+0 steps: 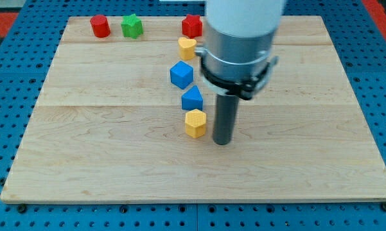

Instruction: Place the triangle in between the blue cube and hexagon

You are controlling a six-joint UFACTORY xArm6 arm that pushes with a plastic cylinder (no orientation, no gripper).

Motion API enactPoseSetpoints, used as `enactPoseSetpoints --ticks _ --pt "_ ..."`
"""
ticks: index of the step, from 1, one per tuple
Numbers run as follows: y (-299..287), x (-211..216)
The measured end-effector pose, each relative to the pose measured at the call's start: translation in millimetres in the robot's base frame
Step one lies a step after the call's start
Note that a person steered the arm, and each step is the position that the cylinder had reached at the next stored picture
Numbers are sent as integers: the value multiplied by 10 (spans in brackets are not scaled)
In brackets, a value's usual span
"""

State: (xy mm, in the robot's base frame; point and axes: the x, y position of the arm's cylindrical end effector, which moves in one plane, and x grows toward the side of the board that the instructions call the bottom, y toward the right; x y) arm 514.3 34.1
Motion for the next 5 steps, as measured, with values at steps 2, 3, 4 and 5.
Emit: enactPoseSetpoints --ticks 2,3,4,5 --pt "-342 -7" --pt "-438 46" --pt "133 -2" --pt "346 -570"
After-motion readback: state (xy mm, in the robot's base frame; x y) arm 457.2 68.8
